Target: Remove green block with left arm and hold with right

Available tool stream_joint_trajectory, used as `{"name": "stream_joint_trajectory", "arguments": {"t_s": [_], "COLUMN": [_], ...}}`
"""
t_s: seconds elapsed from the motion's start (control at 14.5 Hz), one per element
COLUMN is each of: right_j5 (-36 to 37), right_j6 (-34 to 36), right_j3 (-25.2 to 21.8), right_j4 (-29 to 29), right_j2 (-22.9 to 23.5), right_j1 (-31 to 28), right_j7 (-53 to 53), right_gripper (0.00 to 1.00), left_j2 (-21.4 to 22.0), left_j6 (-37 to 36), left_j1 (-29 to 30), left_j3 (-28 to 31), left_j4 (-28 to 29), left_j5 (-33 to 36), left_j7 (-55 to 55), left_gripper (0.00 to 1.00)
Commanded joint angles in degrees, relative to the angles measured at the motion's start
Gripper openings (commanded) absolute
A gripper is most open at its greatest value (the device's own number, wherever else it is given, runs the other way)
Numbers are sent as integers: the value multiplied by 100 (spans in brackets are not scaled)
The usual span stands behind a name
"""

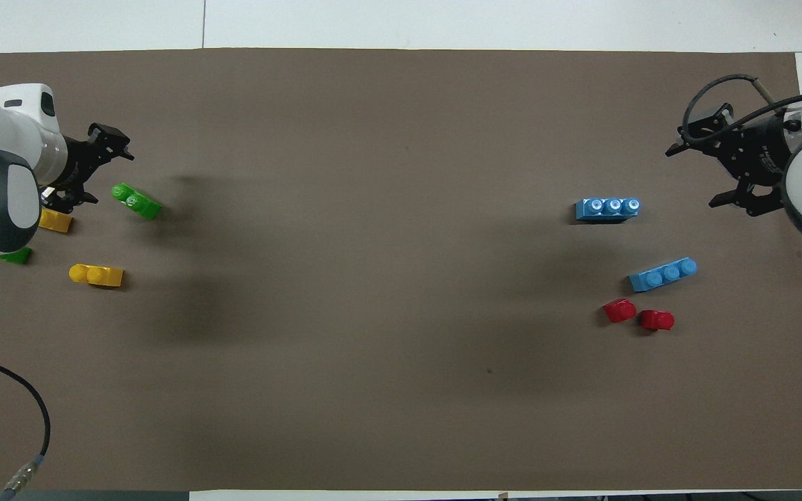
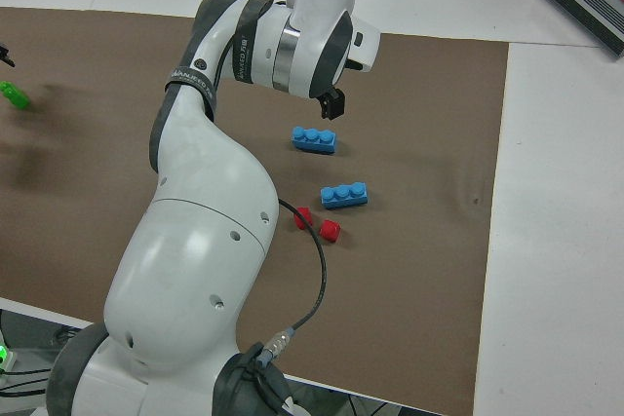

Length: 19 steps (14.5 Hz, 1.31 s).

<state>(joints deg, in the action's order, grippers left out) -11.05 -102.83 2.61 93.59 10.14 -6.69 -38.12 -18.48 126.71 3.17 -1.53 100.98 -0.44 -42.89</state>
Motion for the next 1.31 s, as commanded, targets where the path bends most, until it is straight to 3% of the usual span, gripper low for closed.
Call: {"name": "stream_joint_trajectory", "arguments": {"t_s": [0.0, 0.21, 0.55, 0.76, 0.97, 1.24], "right_j5": [251, 515, 911, 1042, 1096, 1219], "right_j6": [552, 1010, 1528, 1565, 1521, 1485], "right_j3": [20, 37, 46, 37, 29, 29], "right_j4": [-183, -174, -410, -552, -543, -534], "right_j2": [-309, -670, -759, -715, -706, -706], "right_j1": [-34, 1, 361, 353, 291, 291], "right_j7": [969, 2313, 2756, 3230, 3380, 3381], "right_gripper": [100, 100, 100, 100, 100, 100], "left_j2": [485, 950, 1566, 1856, 2172, 2226], "left_j6": [-767, -1244, -1877, -2649, -3169, -3188], "left_j1": [-150, -159, -98, -80, -133, -159], "left_j3": [21, 21, 38, 38, 47, 12], "left_j4": [-183, -245, -315, -500, -474, -465], "left_j5": [-9, 0, -9, -27, -44, -44], "left_j7": [402, 1130, 3002, 3987, 4236, 4227], "left_gripper": [100, 100, 100, 100, 100, 100]}}
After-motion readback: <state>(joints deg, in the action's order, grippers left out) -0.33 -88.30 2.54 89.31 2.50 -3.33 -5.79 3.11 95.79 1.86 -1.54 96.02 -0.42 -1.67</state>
